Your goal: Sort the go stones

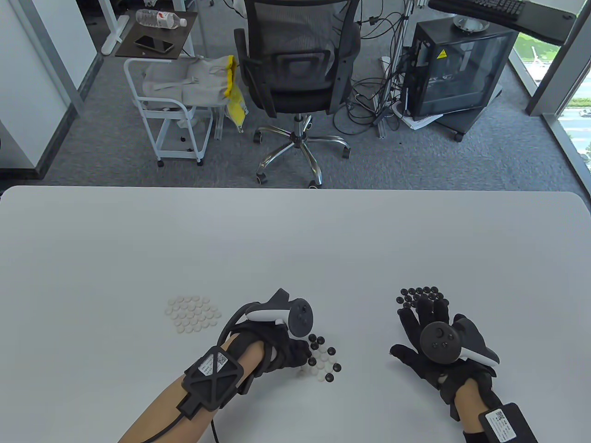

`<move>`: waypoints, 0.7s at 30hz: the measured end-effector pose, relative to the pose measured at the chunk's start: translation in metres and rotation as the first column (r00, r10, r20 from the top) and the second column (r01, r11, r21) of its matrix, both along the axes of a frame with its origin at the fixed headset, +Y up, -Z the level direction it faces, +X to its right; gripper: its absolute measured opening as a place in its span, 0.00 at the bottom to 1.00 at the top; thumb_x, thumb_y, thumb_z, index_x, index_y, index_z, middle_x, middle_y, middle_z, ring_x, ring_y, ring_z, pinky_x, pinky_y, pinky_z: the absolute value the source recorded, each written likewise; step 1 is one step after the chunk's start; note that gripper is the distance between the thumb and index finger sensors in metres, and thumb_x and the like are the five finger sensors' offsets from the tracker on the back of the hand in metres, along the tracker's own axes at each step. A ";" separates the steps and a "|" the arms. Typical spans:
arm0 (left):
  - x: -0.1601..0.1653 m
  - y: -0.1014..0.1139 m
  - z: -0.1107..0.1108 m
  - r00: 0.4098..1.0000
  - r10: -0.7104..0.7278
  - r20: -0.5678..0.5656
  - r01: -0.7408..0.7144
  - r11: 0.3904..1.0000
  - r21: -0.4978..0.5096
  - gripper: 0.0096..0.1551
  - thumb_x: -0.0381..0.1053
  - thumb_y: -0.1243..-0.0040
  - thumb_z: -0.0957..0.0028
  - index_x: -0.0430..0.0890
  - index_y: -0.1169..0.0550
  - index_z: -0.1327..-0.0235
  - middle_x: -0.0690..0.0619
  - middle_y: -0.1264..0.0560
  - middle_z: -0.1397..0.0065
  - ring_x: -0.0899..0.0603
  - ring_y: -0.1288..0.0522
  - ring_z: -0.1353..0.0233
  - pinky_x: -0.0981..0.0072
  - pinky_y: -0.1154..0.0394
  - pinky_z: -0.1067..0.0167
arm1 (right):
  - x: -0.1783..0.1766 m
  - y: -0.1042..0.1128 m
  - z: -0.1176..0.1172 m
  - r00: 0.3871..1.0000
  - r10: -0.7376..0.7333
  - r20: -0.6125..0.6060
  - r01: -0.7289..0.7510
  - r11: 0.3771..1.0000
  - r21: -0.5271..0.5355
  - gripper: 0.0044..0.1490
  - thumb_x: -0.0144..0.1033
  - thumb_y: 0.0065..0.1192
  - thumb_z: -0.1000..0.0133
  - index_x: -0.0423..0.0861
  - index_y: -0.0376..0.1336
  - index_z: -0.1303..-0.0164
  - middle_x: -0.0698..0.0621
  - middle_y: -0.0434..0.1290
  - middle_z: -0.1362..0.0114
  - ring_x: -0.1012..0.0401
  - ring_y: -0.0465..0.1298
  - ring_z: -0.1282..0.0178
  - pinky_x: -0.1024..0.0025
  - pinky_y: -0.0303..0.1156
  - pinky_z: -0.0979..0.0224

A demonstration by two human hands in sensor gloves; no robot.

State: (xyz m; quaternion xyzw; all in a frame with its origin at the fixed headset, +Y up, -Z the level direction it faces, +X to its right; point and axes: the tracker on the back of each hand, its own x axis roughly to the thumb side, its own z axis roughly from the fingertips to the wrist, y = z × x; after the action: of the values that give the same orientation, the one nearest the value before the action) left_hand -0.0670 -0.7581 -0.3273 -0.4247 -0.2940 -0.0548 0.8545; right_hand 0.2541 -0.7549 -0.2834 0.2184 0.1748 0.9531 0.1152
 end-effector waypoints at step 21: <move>-0.131 -0.002 -0.090 0.810 -0.081 -0.581 0.078 0.996 -0.030 0.39 0.64 0.61 0.47 0.59 0.35 0.18 0.39 0.77 0.19 0.26 0.82 0.27 0.16 0.75 0.42 | 0.002 0.000 0.000 1.000 0.001 -0.001 -0.001 1.000 -0.001 0.56 0.56 0.36 0.32 0.28 0.31 0.12 0.17 0.21 0.21 0.22 0.20 0.28 0.12 0.22 0.41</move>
State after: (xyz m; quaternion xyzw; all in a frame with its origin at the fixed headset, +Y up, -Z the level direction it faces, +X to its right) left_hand -0.1983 -0.7597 -0.4173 -0.4351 -0.0008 0.0427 0.8994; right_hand 0.2561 -0.7553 -0.2838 0.2189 0.1756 0.9529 0.1148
